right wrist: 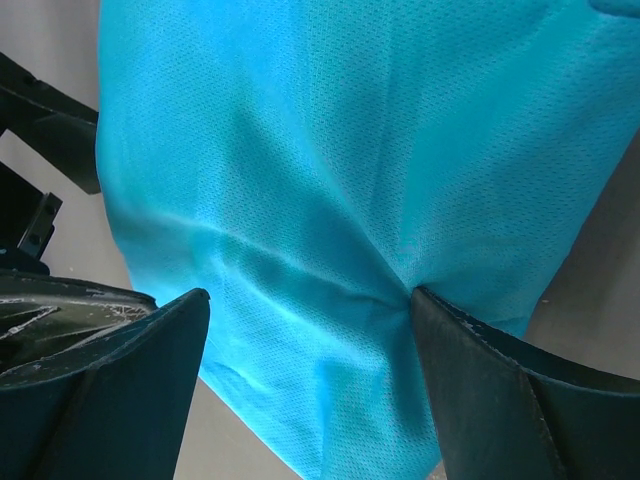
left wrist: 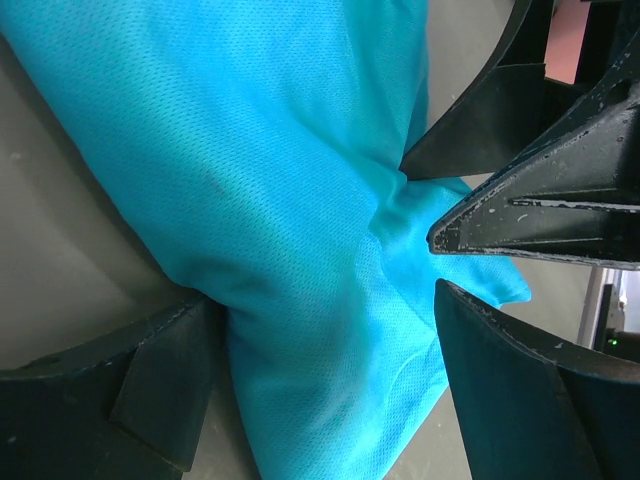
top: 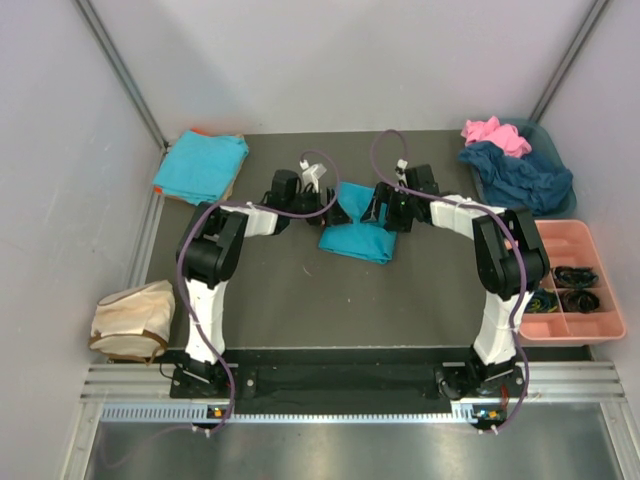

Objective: Fold and stack the t-shirts
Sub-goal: Neatly place the folded tshirt to the corner

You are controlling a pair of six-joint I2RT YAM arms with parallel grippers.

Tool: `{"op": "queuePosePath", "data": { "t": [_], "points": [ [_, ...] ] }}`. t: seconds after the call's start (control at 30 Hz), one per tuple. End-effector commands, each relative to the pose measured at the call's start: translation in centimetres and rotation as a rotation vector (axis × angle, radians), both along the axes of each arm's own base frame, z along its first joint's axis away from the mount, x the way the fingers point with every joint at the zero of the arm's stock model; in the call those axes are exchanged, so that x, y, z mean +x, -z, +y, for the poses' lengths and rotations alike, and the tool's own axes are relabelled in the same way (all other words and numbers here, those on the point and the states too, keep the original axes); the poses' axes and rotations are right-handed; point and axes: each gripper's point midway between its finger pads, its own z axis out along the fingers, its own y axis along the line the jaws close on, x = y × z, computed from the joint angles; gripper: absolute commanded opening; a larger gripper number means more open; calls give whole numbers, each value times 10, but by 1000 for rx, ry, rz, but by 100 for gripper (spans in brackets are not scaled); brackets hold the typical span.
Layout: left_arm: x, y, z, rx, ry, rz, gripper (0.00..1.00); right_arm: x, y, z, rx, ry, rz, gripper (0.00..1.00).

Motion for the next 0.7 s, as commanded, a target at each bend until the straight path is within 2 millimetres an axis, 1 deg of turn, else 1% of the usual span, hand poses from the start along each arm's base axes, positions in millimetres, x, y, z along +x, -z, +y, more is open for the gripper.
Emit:
{"op": "queuePosePath", "data": {
  "t": [0.0, 0.33, 0.57, 0.67],
  "points": [
    [-41, 86, 18, 182, 1, 245, 89, -5, 25, -2, -41, 6, 51, 82],
    [-54, 93, -7, 172, 73, 262, 88, -5, 24, -5, -51, 8, 46, 82],
    [-61, 99, -12, 187, 84, 266, 83, -5, 22, -5, -50, 11, 44, 82],
    [-63, 101, -13, 195, 84, 270, 72, -5, 21, -5, -52, 10, 41, 82]
  ]
}}
